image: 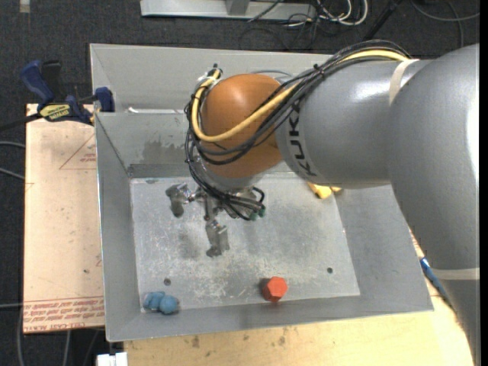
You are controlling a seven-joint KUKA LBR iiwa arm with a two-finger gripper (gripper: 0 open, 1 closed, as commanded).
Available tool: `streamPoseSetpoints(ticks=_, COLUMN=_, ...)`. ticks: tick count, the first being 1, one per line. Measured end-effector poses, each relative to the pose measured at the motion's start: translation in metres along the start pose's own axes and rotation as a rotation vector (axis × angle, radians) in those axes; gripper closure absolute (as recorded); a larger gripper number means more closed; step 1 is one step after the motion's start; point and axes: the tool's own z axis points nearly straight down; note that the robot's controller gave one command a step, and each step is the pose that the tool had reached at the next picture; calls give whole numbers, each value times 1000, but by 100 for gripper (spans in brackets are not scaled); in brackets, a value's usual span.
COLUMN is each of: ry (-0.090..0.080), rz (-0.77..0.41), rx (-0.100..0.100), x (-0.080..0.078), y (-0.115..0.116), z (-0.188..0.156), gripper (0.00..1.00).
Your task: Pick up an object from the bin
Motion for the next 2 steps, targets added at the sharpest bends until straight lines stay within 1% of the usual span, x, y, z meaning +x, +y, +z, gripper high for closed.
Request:
streamPoseSetpoints(ticks=1, ry=1, rz=92, rx=0, x=49, y=16, z=-24, gripper=0)
streamPoseSetpoints(ticks=2, ry=1, rz=-129, rx=2, x=22, y=-46, z=24, gripper=0)
